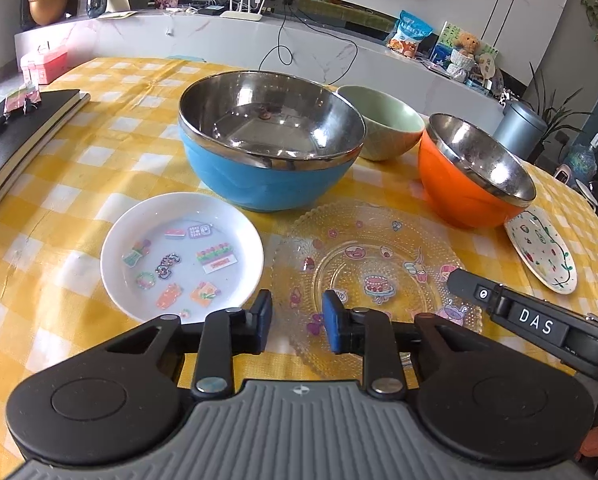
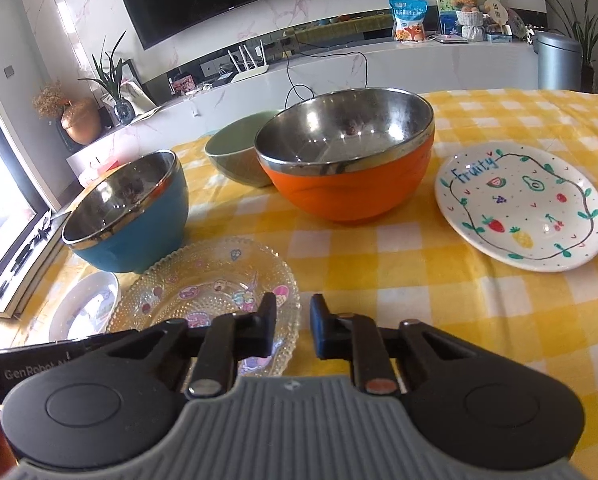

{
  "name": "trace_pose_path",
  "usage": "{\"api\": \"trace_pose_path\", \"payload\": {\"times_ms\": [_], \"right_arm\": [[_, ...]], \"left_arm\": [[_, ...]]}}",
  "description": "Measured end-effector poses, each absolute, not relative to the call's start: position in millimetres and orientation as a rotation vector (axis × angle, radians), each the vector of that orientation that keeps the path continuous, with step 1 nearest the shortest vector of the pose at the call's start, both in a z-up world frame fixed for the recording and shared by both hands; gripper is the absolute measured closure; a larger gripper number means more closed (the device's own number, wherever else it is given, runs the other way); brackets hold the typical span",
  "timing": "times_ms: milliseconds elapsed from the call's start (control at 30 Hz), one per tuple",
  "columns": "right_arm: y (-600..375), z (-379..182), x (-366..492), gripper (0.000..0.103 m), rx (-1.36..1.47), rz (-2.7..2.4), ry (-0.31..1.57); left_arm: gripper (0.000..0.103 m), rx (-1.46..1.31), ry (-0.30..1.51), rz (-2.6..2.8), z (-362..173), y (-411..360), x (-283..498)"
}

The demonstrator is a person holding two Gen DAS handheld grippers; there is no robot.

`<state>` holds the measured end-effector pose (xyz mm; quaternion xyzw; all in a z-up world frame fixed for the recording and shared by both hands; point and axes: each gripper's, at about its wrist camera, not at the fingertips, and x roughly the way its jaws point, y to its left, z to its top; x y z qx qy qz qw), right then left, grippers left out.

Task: Organize plates and bowls

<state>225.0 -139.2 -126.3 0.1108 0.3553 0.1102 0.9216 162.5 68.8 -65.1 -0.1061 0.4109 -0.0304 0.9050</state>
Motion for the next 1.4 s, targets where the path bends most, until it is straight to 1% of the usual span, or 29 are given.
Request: {"api": "trace_pose_path", "payload": {"times_ms": [67,267,333,400,533,567,667,700,733,867,1400], "right_arm": [[-139,-125,224,0.096,0.221,0.22,0.721],[-149,-125,224,0.096,0.235,0.183,0.723],[-156,-126,224,0.094,0.265,0.2,0.732],[-163,-128,225,0.086,0.299,0.202,0.736],[-172,-133,228,0.084,0.371,0.214,0.75],[-174,-134,229,0.085,0.391,0.218,0.751],[-175,-135,229,0.086,0.412,0.23,0.75],[-174,-136,229,0.092,0.415,0.234,0.752],[-175,-136,229,0.094,0.425,0.245,0.759],[-172,-135,227,0.095,0.425,0.23,0.756],[-167,-108,196,0.096,0.398,0.25,0.73]], "left_arm": [[0.076,-0.223,0.85,-0.068,-65,69,163],[0.077,-0.237,0.853,-0.123,-66,64,164],[0.077,-0.245,0.845,-0.12,-66,64,166],[0.072,-0.268,0.842,-0.118,-67,68,168],[0.071,-0.298,0.83,-0.122,-69,73,173],[0.071,-0.3,0.828,-0.122,-69,74,173],[0.084,-0.301,0.821,-0.123,-70,74,174],[0.084,-0.306,0.819,-0.121,-70,75,174],[0.085,-0.309,0.817,-0.119,-70,75,174],[0.087,-0.307,0.819,-0.12,-69,77,173],[0.087,-0.299,0.787,-0.109,-46,81,136]]}}
